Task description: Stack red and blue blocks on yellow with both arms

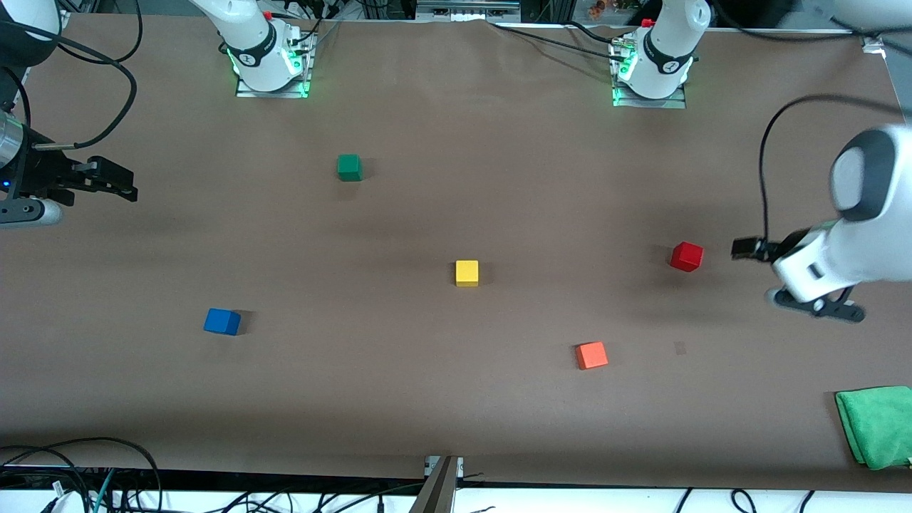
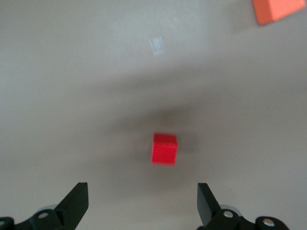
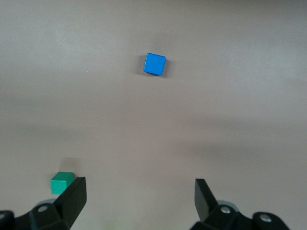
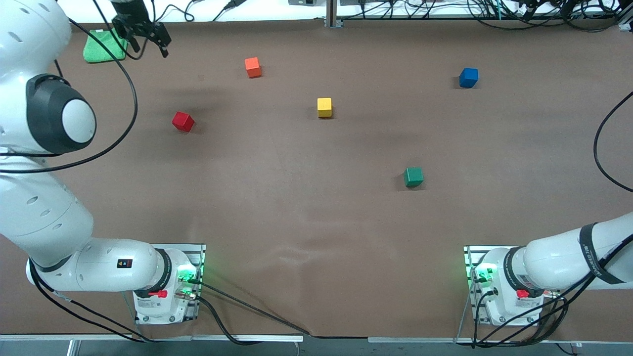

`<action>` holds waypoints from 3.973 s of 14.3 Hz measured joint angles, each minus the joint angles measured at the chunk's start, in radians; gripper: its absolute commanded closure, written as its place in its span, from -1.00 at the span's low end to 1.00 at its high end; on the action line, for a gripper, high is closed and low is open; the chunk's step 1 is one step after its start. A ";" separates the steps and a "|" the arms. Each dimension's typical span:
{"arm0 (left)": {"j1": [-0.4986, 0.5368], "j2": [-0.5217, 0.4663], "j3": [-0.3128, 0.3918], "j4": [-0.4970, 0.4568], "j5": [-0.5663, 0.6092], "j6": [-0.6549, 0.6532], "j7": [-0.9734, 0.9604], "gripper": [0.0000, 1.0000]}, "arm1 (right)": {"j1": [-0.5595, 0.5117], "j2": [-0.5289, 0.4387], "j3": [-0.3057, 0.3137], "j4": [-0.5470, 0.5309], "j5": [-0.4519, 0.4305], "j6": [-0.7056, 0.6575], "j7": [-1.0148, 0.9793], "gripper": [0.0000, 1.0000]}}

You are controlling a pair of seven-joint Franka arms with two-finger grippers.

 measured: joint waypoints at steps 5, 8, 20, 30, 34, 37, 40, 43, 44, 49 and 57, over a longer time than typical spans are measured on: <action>0.000 0.012 -0.002 -0.131 0.012 0.231 0.002 -1.00 | 0.000 0.001 -0.001 0.000 0.000 0.001 0.000 -1.00; 0.000 -0.059 -0.007 -0.137 0.011 0.107 -0.022 -1.00 | -0.001 0.002 -0.002 0.000 0.000 0.002 0.000 -1.00; -0.013 -0.218 -0.026 -0.149 -0.031 -0.089 -0.127 -1.00 | -0.003 0.021 -0.005 0.000 0.000 0.015 0.000 -1.00; 0.004 -0.158 -0.021 -0.333 0.006 0.288 -0.128 -1.00 | -0.007 0.027 -0.005 0.000 0.000 0.017 0.000 -1.00; 0.009 -0.128 -0.018 -0.427 0.006 0.444 -0.128 -1.00 | -0.008 0.027 -0.006 0.000 0.000 0.017 0.000 -1.00; 0.009 -0.080 -0.018 -0.493 0.006 0.614 -0.128 -1.00 | -0.008 0.027 -0.006 0.000 0.000 0.017 0.000 -1.00; 0.009 -0.070 -0.018 -0.574 0.006 0.766 -0.132 -1.00 | -0.008 0.028 -0.006 0.000 0.000 0.017 0.000 -1.00; 0.007 -0.109 -0.024 -0.599 0.006 0.704 -0.183 -1.00 | -0.010 0.034 -0.006 -0.001 0.000 0.017 0.000 -1.00; 0.005 -0.136 -0.032 -0.606 0.006 0.653 -0.195 -1.00 | -0.011 0.036 -0.007 -0.001 0.000 0.017 0.000 -1.00; 0.003 -0.217 -0.045 -0.741 0.006 0.691 -0.209 -1.00 | -0.012 0.037 -0.009 0.000 0.000 0.017 0.000 -1.00; 0.054 -0.114 -0.036 -0.789 0.048 0.890 -0.166 -1.00 | -0.022 0.038 -0.010 -0.001 0.000 0.017 -0.001 -1.00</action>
